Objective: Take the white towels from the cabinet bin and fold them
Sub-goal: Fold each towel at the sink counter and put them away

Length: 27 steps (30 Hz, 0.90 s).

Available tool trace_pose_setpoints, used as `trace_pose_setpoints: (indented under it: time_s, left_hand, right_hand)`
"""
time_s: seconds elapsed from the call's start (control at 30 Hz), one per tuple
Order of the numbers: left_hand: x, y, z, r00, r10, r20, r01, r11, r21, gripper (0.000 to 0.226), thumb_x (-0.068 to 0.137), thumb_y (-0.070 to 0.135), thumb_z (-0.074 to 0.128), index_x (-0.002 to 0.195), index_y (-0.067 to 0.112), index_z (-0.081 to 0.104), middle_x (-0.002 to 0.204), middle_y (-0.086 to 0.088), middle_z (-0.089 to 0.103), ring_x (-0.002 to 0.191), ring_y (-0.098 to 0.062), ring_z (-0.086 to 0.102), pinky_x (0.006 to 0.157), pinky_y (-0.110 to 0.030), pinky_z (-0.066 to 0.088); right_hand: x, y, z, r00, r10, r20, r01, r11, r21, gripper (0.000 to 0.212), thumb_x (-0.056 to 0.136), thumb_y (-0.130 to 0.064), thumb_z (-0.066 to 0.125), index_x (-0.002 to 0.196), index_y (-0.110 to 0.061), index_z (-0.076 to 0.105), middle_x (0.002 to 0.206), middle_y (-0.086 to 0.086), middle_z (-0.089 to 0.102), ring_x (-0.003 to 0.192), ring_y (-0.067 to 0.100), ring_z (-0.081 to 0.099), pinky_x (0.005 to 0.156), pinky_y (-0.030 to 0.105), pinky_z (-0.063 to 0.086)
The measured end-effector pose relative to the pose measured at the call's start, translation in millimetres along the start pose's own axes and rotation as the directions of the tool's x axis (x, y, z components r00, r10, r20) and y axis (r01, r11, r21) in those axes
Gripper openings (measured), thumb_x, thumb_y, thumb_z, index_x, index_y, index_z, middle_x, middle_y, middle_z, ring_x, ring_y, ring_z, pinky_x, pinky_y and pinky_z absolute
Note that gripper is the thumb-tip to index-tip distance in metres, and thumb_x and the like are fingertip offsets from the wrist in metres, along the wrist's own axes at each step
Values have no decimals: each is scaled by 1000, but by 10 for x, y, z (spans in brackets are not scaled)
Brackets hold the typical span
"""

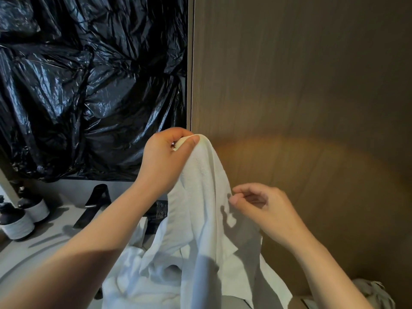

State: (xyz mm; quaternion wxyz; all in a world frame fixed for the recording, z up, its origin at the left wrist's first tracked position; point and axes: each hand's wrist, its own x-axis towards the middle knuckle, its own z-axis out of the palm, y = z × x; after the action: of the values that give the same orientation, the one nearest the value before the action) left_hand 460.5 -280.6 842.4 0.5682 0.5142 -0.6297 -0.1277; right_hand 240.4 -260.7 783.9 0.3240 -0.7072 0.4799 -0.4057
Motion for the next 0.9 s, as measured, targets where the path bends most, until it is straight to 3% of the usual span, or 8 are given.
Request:
trace_pose_setpoints:
  time_s: [0.1,0.2,0.43,0.6,0.73,0.8,0.9]
  left_hand:
    - [-21,23,55,1000,5,19,-4,1000,-31,13,92,26,63,83,32,68,76,23,65,80,10,58,69,-5,44]
    - [-51,82,82,998,38,44,-36,998,-52,14,92,25,63,82,34,68,77,24,66,82,10,59,70,-5,43]
    - [-83,165,24,995,87,56,-82,994,-78,14,92,25,63,82,33,69,81,22,67,81,7,60,69,-7,45]
    - [-122,114,-3,994,66,89,-58,994,-91,11,92,24,63,87,24,73,84,16,68,81,0,62,71,-14,49]
    - [-91,-4,-54,999,21,36,-20,1000,-15,12,92,24,62,85,29,70,77,21,66,80,10,59,68,-6,44]
    - [-56,-100,-68,999,-34,-18,34,999,16,11,92,26,61,86,31,69,79,23,63,77,15,56,69,-10,43]
    - [-33,-233,-52,994,-91,-68,93,995,32,10,93,28,60,88,33,68,81,26,60,77,16,54,73,-14,41]
  right_hand:
    - [24,2,116,1000,6,-20,-5,1000,18,31,78,-33,79,107,-21,74,94,-7,73,86,6,68,80,17,55]
    - [73,15,236,999,16,-47,-16,1000,-3,38,76,-44,78,110,-26,72,97,-15,70,88,-1,64,77,13,53]
    - [184,13,365,988,50,-145,-53,998,-19,30,72,-45,82,90,-27,66,80,-10,66,71,9,61,67,19,55]
    - [296,38,464,987,77,-141,-87,994,-63,36,73,-50,78,83,-19,63,80,-1,67,75,21,63,71,41,58]
    - [252,113,345,995,67,-72,-69,997,-31,23,78,-32,80,76,-15,65,72,4,64,63,16,57,68,33,55]
    - [178,217,217,996,58,-63,-58,998,-10,11,82,-17,76,74,-16,69,64,0,63,59,10,57,65,31,54]
    - [68,397,66,991,81,-110,-90,993,-77,16,86,-9,70,71,-17,68,60,-5,60,55,2,52,57,18,47]
